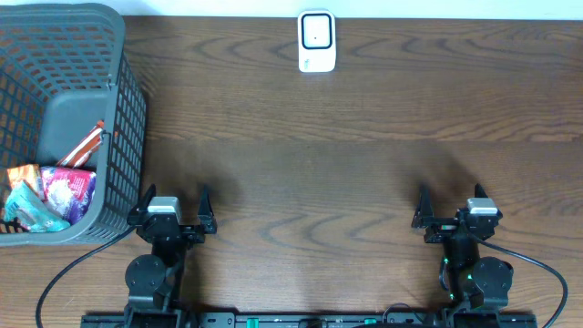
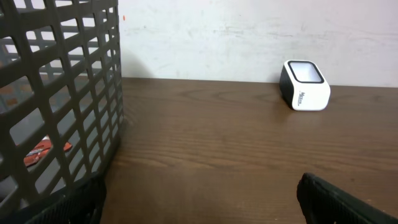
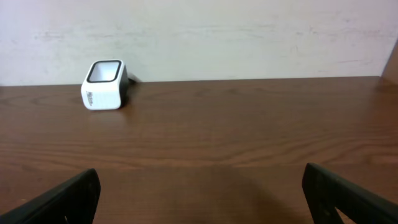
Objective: Scan the item barcode
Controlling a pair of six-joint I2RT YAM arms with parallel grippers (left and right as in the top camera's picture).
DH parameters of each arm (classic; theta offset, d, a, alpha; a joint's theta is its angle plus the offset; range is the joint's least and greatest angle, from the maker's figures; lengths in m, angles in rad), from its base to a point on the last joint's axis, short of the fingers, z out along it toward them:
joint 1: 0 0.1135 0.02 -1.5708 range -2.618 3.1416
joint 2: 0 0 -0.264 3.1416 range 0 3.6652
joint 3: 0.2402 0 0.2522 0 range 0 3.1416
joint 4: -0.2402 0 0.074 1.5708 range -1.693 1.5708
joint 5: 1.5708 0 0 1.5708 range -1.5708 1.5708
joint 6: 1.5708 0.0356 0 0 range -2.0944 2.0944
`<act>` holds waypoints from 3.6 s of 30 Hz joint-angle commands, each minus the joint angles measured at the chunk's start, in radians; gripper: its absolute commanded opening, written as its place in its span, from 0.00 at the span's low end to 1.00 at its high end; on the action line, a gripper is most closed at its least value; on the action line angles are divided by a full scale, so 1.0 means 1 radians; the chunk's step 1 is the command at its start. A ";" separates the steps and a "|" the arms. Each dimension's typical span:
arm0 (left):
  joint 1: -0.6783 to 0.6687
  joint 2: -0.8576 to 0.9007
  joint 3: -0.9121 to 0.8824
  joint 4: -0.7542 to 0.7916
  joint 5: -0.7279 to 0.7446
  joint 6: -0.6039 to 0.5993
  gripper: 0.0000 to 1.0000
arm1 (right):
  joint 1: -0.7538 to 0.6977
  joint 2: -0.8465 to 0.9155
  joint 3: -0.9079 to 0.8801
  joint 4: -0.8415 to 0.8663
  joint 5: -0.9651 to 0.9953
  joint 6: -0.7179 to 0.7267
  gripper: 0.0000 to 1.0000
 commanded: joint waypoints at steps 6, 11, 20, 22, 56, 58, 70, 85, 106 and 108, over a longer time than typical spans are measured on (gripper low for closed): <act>0.006 -0.006 -0.015 -0.044 -0.032 0.017 0.98 | -0.016 -0.003 -0.001 -0.005 0.005 0.013 0.99; 0.006 -0.006 -0.015 -0.044 -0.032 0.017 0.98 | -0.016 -0.003 -0.001 -0.005 0.005 0.013 0.99; 0.006 -0.006 -0.015 -0.044 -0.032 0.017 0.98 | -0.016 -0.003 -0.001 -0.005 0.005 0.013 0.99; 0.006 -0.006 -0.015 -0.044 -0.032 0.017 0.98 | -0.016 -0.003 -0.001 -0.005 0.005 0.013 0.99; 0.006 -0.006 -0.015 -0.044 -0.032 0.017 0.98 | -0.016 -0.003 -0.001 -0.005 0.005 0.013 0.99; 0.006 -0.006 -0.015 -0.044 -0.032 0.017 0.98 | -0.016 -0.003 -0.001 -0.005 0.005 0.013 0.99; 0.006 -0.006 -0.015 -0.044 -0.032 0.018 0.98 | -0.016 -0.003 -0.001 -0.005 0.005 0.013 0.99; 0.005 -0.006 -0.008 0.475 0.456 -0.188 0.98 | -0.016 -0.003 -0.001 -0.005 0.005 0.013 0.99; 0.038 0.758 1.103 -0.066 0.030 0.113 0.97 | -0.016 -0.003 -0.001 -0.005 0.005 0.013 0.99; 0.084 0.883 1.278 -0.212 -0.017 0.115 0.98 | -0.016 -0.003 -0.001 -0.005 0.005 0.013 0.99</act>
